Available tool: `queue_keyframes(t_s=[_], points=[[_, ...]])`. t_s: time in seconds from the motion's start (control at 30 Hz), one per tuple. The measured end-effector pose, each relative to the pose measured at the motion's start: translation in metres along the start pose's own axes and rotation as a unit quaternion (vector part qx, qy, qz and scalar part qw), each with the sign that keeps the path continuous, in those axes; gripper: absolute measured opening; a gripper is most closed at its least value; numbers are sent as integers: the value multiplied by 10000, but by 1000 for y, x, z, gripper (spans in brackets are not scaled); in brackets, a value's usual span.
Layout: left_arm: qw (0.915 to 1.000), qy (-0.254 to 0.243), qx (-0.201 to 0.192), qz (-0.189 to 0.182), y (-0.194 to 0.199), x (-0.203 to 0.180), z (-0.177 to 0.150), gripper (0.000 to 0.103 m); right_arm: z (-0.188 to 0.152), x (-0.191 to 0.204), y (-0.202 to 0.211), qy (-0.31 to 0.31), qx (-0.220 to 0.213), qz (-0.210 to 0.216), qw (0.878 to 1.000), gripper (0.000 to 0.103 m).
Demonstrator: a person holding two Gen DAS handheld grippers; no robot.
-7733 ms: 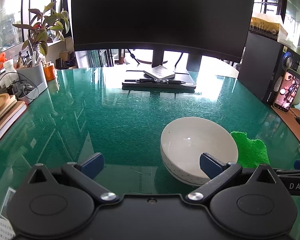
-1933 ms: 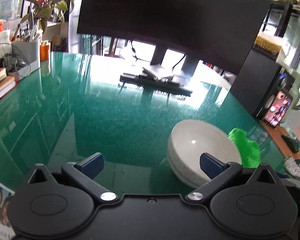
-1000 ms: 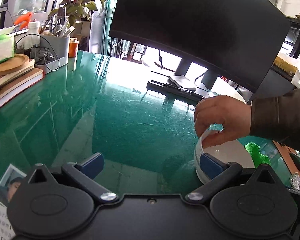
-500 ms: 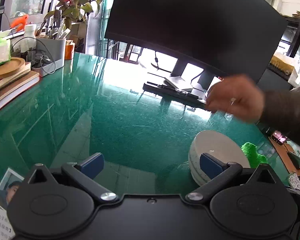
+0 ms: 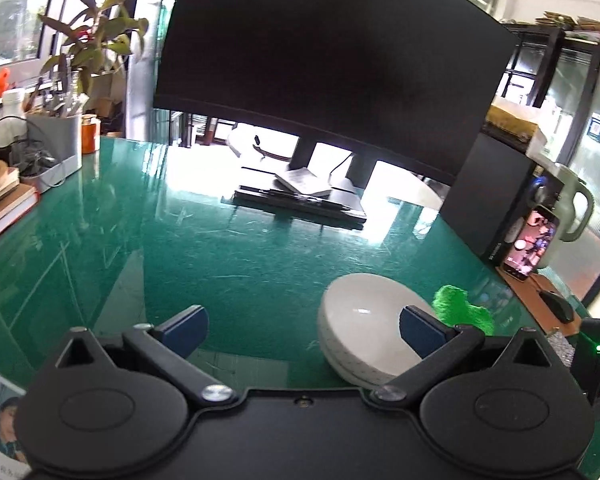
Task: Clean bowl
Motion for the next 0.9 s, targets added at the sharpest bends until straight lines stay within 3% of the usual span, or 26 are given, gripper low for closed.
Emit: queue_keyframes(t_s=[0.27, 0.7, 0.9], points=[[9995, -290, 1, 88, 1, -24, 6, 103, 0, 0, 0, 0, 1, 0, 10000, 103], [9939, 20, -293, 1062, 14, -20, 19, 103, 0, 0, 0, -1, 2, 0, 10000, 103], [9920, 31, -303, 1225, 13, -18, 24, 103, 0, 0, -1, -1, 3, 0, 10000, 103]])
Point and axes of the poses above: each gripper's, at about its wrist camera, not at the fingertips, and y roughly against the way its jaws point, x to its left, z to its top, the point moved 6 cm from there along -y, roughly the way its jaws point, and after that the axes turned 14 degrees about -z, right-handed, at the moved point
